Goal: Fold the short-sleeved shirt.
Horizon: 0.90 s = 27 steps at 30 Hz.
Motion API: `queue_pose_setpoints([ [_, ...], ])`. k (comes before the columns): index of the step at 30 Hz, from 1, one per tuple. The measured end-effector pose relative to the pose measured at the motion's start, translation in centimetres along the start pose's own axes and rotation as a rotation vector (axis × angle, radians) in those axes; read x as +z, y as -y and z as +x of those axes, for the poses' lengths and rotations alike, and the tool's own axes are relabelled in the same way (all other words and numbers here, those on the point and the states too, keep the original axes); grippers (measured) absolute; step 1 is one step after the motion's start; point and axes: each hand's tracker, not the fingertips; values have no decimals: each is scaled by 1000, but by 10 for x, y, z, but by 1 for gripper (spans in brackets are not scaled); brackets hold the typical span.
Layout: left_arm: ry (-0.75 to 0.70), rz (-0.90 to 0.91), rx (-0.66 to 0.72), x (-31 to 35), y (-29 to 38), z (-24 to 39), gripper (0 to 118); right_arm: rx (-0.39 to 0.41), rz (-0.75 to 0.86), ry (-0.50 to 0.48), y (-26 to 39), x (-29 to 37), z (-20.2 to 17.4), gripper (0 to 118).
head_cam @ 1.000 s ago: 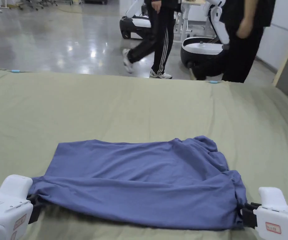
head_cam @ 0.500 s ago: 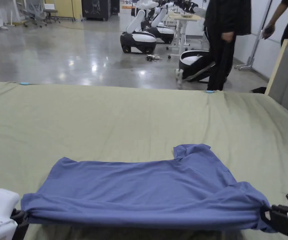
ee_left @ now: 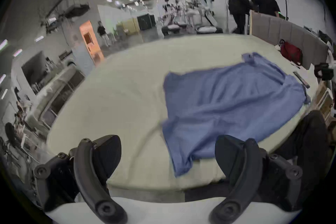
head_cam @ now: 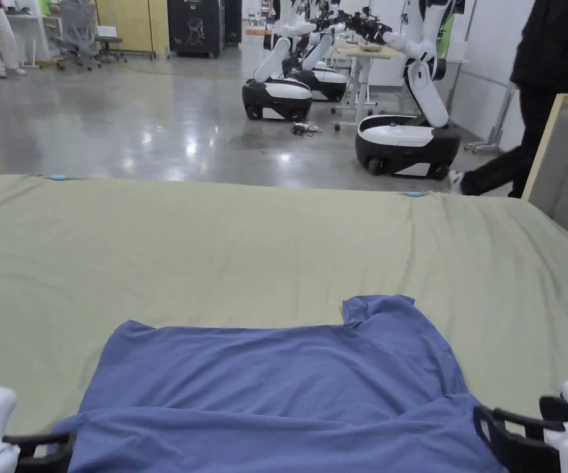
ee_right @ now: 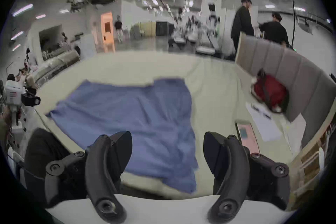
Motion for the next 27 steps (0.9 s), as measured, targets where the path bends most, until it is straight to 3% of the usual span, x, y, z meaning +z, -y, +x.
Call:
queue_pose_setpoints([
  [4,23,266,89,7,-36,25,105,9,244,4,-25,-3,-38,88],
  [6,-5,268,112,-3,-51,37,105,-11,259,21,-32,-17,-57,87],
  [7,-8,268,115,-8,-55,42,105,-15,256,15,-34,-24,-63,77],
  [8,-7,267,119,-14,-59,45,102,-16,252,7,-35,-31,-68,53],
  [9,-8,266,119,-20,-62,48,89,-11,249,18,-35,-40,-74,14],
  [10,-14,260,115,-26,-64,50,48,6,245,54,-35,-46,-79,3],
  [11,-32,239,81,-35,-64,51,11,31,248,76,-34,-50,-83,3],
  [12,-33,189,40,-46,-65,52,5,23,235,37,-35,-53,-82,3],
  [14,-1,151,10,-70,-63,45,5,0,222,-15,-34,-59,-80,3],
  [17,-6,35,-32,-113,-68,34,5,46,202,22,-34,-74,-76,3],
  [19,1,0,-32,-144,-74,30,5,35,178,2,-36,-84,-69,3],
  [22,29,-85,-15,-199,-87,21,6,31,142,15,-39,-104,-57,3],
  [23,24,-123,-18,-219,-92,18,15,25,129,18,-39,-110,-51,3],
  [24,14,-145,-22,-238,-96,15,39,17,114,24,-41,-116,-45,3],
  [25,10,-168,-24,-255,-98,12,83,10,98,28,-42,-122,-40,3],
  [26,0,-191,-25,-269,-102,15,103,-1,78,32,-44,-127,-33,3],
  [27,-10,-184,-21,-283,-106,14,106,-9,58,40,-45,-132,-27,3],
])
